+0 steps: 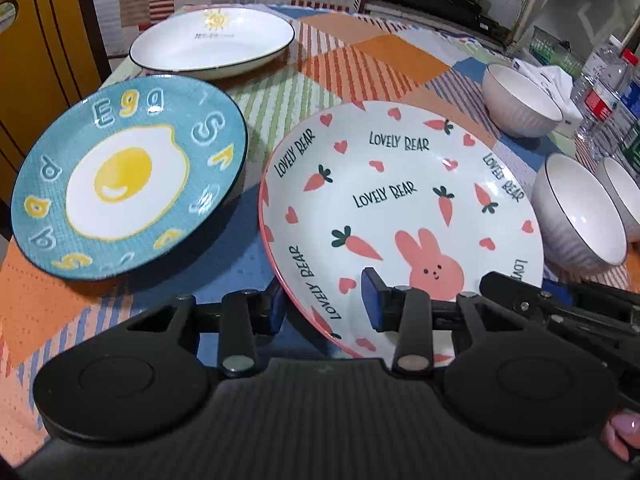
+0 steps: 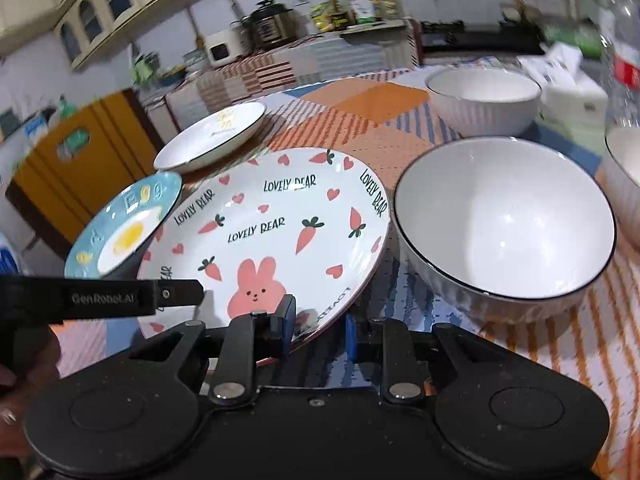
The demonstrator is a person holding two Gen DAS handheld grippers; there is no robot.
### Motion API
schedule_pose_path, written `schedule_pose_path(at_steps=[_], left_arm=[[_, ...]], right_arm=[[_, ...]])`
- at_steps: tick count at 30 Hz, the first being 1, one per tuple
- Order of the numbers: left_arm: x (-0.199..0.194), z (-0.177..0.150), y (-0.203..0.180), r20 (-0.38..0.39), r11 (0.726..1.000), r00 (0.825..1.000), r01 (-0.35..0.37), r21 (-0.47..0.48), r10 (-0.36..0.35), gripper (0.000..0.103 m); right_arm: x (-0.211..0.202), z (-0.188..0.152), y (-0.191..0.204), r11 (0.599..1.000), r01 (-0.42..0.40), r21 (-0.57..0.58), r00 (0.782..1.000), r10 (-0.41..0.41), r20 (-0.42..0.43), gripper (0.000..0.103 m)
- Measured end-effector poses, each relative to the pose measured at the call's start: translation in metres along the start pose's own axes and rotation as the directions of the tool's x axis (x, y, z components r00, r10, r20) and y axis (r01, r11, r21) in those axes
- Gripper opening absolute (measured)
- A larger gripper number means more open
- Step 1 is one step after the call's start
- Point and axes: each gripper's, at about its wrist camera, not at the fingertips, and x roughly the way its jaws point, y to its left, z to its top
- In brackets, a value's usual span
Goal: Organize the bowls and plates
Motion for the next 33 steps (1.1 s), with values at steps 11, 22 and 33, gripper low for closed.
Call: schedule_pose_path(at_steps=[11,22,33], left_arm=[[-0.037,0.017,-0.012,0.065,0.997,0.997,-0.049,0.058,0.045,0.037],[-0.027,0.081,-0.013,0.075,1.000,0.997,0.002,0.011,-0.003,0.037],[0.016,0.125,-0.020,0.028,0.999,0.999,0.034,-0.012,-0.034,0.037]], right_arm=[[-0.018,0.012,0.001,0.998,-0.053,-0.040,0.998,0.054,0.025,0.029],[-0.013,0.081,-0.014,0.996,-0.080,-0.031,0.994,0.082,0.078,0.029],[0.030,0.132,-0.038,0.998,-0.061,-0.028,0.997,0.062,0.034,0.028]])
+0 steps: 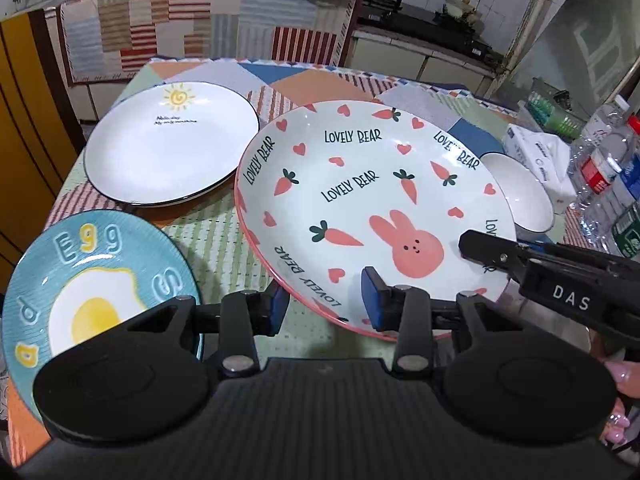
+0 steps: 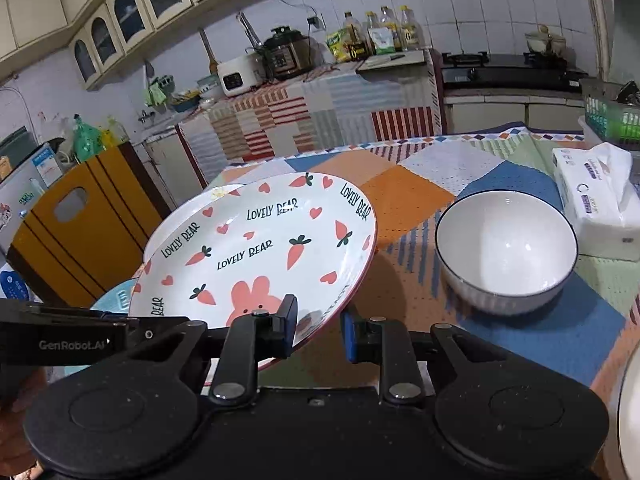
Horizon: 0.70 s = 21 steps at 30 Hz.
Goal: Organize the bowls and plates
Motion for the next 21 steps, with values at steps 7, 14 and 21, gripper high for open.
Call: schedule_pose_path(at_steps=[7,14,21], left_arm=[[0.030,0.018,0.009,-0.079,1.000,0.997,0.025,-0.018,-0.026,0.037],[0.049,0.016,0.016,-0.130,0.997,0.990,0.055,-0.056,-0.062,0.037],[0.059,0.015,0.017,-0.171,0.993,0.982,0.055,-0.108,-0.073,0.037]], right_arm=[[0.032,0.014,-0.017,0.999,-0.029,0.021,0.996,0.030,-0.081,0.028],[0.064,0.024,-0.020,0.998,-0.023,-0.051,0.981,0.012,-0.194,0.028],[0.071,0.022,-0.019,0.996,0.002,-0.087,0.975,-0.021,-0.219,0.028]])
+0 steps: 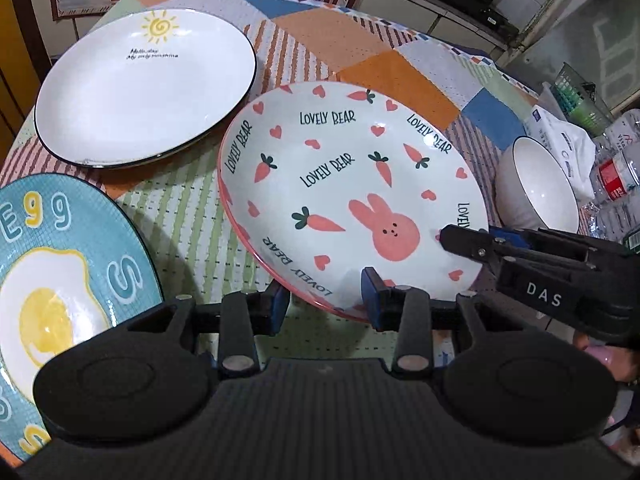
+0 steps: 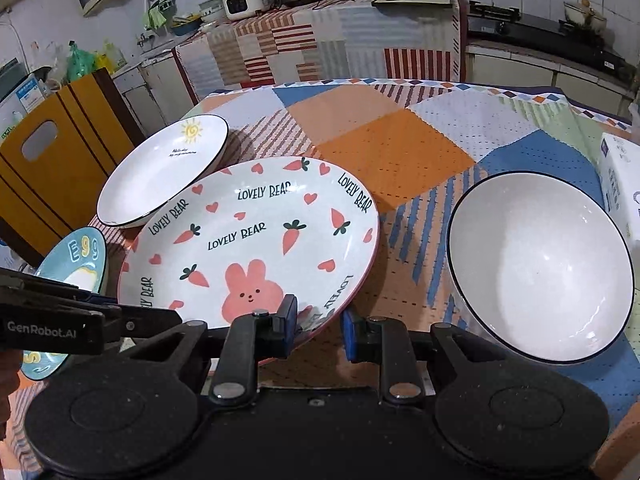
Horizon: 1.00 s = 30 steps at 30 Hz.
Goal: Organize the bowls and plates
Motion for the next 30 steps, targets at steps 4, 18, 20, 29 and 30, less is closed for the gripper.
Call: schedule_pose_path(at_steps=[4,18,20,29,30], left_arm=[[0.004,0.000,0.002,-0.036,0.999,0.999,0.011,-0.040,-0.012,0.036],[-0.103,0.003,-0.005,0.100,0.986,0.994,-0.048,0.162,0.031,0.039],[-0.122,0.002,-0.002,0.126,0.980,0.991,-0.067,0.189,0.044,0.041],[-0.192,-0.017,0.050,0.191,0.962,0.978,-0.132,0.240,0.087,0.054],[-0.197,-0.020,0.057,0.203,0.960,0.975,-0.142,0.240,0.094,0.056]], right_arm=[[0.001,0.002,0.002,0.999,0.034,-0.015,0.999,-0.034,-0.020,0.030],[-0.082,-0.011,0.028,0.987,-0.021,-0.160,0.989,0.043,0.139,0.063],[-0.099,-0.011,0.037,0.983,-0.036,-0.180,0.979,0.072,0.193,0.070],[-0.136,-0.007,0.072,0.907,-0.243,-0.344,0.883,0.353,0.309,0.097],[-0.136,-0.005,0.077,0.902,-0.253,-0.351,0.874,0.368,0.317,0.097]])
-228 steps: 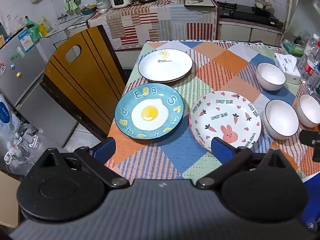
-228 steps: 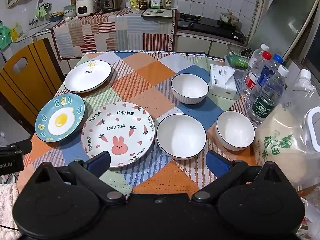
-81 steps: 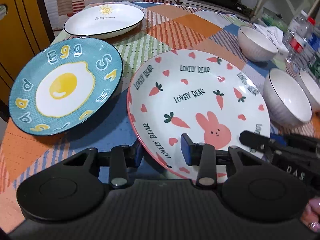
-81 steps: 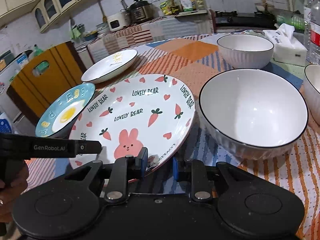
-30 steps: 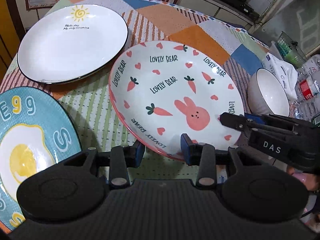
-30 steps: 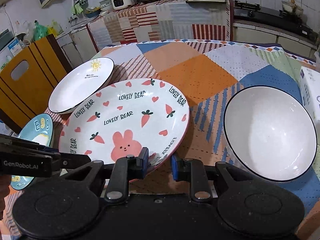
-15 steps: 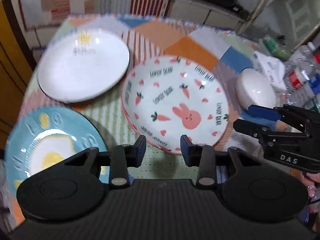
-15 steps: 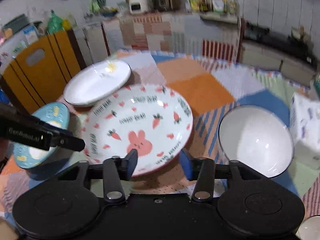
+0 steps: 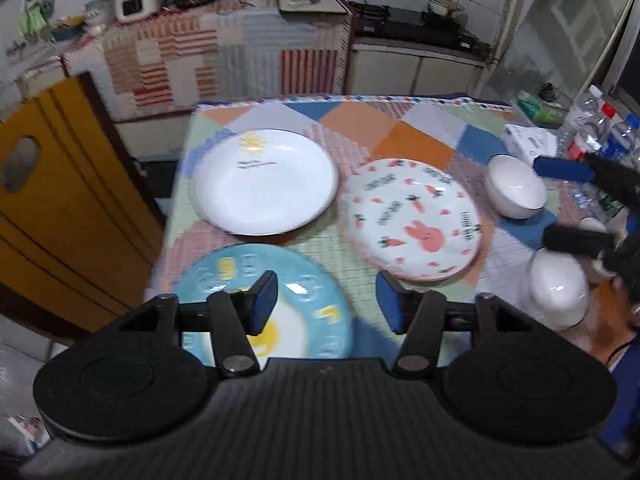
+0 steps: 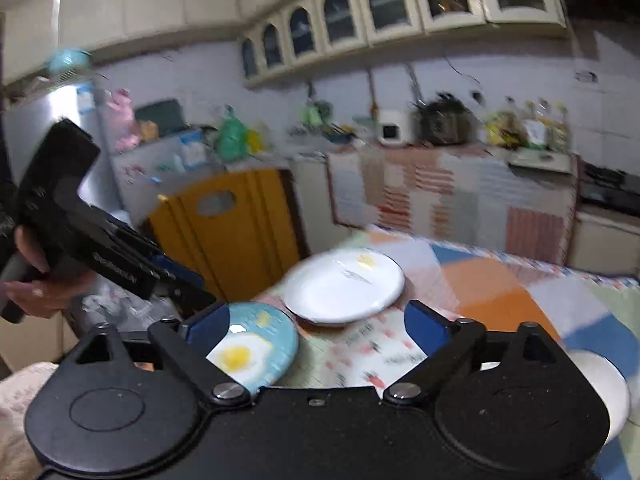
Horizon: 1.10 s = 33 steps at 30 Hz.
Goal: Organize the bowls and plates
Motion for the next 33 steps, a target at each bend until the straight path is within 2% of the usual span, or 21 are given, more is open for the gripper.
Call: schedule_pose_path(at_steps=[3,6,10,15,17,19,22,25,30,32,33], left_arm=[[-0.009,-0.013,0.025,0.014,1.000,1.000,-0.010,-0.008,0.010,0.063],[-0.010,-0.027,0.050,0.013,0.999,0.999,-0.029,-0.025,0.029,0.069],[-0.001,-0.045,0.078,0.013,0.988,0.993,-0.115,-0.100,0.117,0.076],[0.024,-0.065,0.112,-0.038,0.991,0.999,-0.033,-0.132,0.028,0.076],[0.034,-0.072,0.121,-0.042,0.989,0.999,-0.021,-0.143,0.015,0.075],[0.043,-0.078,0.125,-0.043,0.989,0.999,-0.006,-0.149,0.000,0.074],[0.059,-0.085,0.130,-0.058,0.986,0.998,0.005,-0.165,-0.015,0.070],[0.074,-0.092,0.132,-0.081,0.987,0.997,-0.016,-0.160,0.003,0.058],[0.089,-0.103,0.133,-0.102,0.987,0.994,-0.050,-0.151,0.035,0.039],[0.095,-0.106,0.138,-0.110,0.981,0.993,-0.057,-0.183,0.037,0.036],[0.097,-0.106,0.141,-0.111,0.980,0.993,-0.049,-0.195,0.027,0.030]], right_arm=[[0.013,0.010,0.008,1.000,-0.003,-0.002,1.000,0.003,-0.026,0.097],[0.037,0.020,0.018,1.000,0.025,-0.004,0.994,-0.025,-0.110,0.097],[0.071,0.021,0.028,0.999,0.007,0.047,0.974,0.004,-0.228,0.097],[0.111,-0.001,0.043,0.993,0.017,0.114,0.944,0.022,-0.330,0.097],[0.126,-0.014,0.047,0.988,0.037,0.148,0.929,0.020,-0.369,0.097],[0.139,-0.026,0.051,0.983,0.059,0.174,0.918,0.015,-0.396,0.096],[0.157,-0.044,0.050,0.970,0.083,0.229,0.905,0.023,-0.424,0.090],[0.173,-0.063,0.050,0.956,0.096,0.276,0.896,0.038,-0.442,0.081],[0.180,-0.082,0.052,0.942,0.118,0.314,0.903,0.030,-0.429,0.074],[0.183,-0.085,0.052,0.939,0.122,0.322,0.907,0.026,-0.420,0.071],[0.184,-0.086,0.052,0.938,0.128,0.322,0.910,0.018,-0.415,0.069]])
